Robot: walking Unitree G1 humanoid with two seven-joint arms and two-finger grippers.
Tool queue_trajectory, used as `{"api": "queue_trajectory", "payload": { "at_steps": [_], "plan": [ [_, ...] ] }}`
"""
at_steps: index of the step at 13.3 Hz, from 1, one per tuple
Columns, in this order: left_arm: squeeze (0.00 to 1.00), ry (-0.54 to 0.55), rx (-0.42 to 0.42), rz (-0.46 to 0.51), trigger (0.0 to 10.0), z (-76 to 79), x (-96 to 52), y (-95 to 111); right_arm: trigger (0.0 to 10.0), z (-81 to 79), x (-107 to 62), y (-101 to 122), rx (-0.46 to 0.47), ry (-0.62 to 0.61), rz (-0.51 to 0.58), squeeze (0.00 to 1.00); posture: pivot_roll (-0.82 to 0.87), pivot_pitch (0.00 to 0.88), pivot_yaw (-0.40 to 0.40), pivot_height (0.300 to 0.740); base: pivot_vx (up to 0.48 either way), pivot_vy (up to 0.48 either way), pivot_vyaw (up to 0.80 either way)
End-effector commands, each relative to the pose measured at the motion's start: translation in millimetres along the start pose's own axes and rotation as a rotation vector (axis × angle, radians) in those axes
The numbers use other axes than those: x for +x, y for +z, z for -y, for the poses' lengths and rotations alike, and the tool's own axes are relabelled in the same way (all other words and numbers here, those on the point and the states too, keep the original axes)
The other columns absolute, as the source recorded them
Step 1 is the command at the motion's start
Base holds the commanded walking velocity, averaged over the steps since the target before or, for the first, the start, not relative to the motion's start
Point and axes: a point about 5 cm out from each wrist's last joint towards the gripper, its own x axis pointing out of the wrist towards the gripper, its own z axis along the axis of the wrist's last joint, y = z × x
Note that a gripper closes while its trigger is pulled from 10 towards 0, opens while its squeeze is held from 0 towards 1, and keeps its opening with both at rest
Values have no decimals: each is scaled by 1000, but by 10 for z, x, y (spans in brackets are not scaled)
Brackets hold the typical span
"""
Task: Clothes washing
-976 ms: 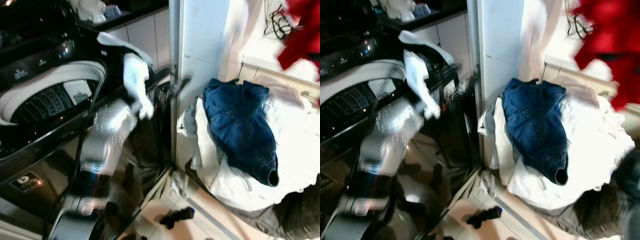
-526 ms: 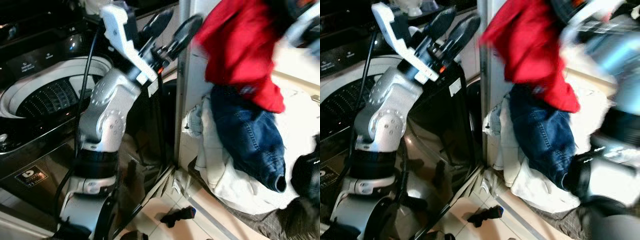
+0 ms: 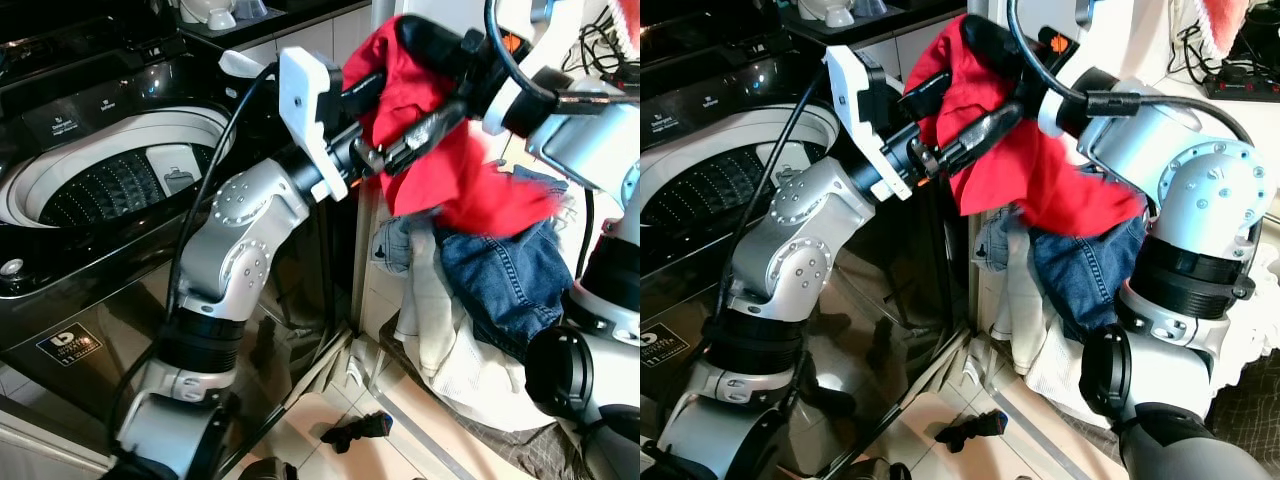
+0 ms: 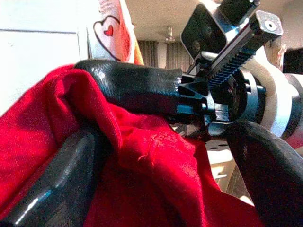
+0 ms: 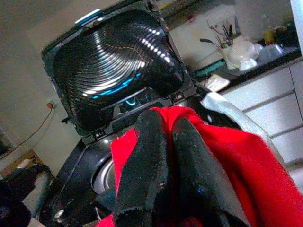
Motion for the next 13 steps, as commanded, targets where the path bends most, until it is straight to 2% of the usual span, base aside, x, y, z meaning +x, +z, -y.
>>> {"api": "queue_trajectory", "payload": {
  "at_steps": [1, 2, 3, 4, 13],
  "plan": [
    [0, 41, 20, -77, 10000, -43, -22, -127, 0, -145, -5, 43, -18, 67, 22, 0, -88, 0, 60, 740, 0, 0, 0],
    [0, 76, 19, -66, 8627, -97, -24, -115, 0, -154, -11, 43, -15, 68, 23, 0, -88, 0, 61, 740, 0, 0, 0],
    [0, 80, 18, -60, 1804, -113, -28, -101, 0, -153, -17, 43, -15, 65, 24, 0, -87, 0, 60, 740, 0, 0, 0],
    [0, 84, 19, -49, 0, -127, -43, -87, 0, -151, -29, 44, -11, 60, 24, 0, -86, 0, 60, 740, 0, 0, 0],
    [0, 155, 47, -61, 0, -230, -65, -95, 0, -151, -46, 53, -11, 50, 26, 0, -88, 0, 65, 740, 0, 0, 0]
  ]
}}
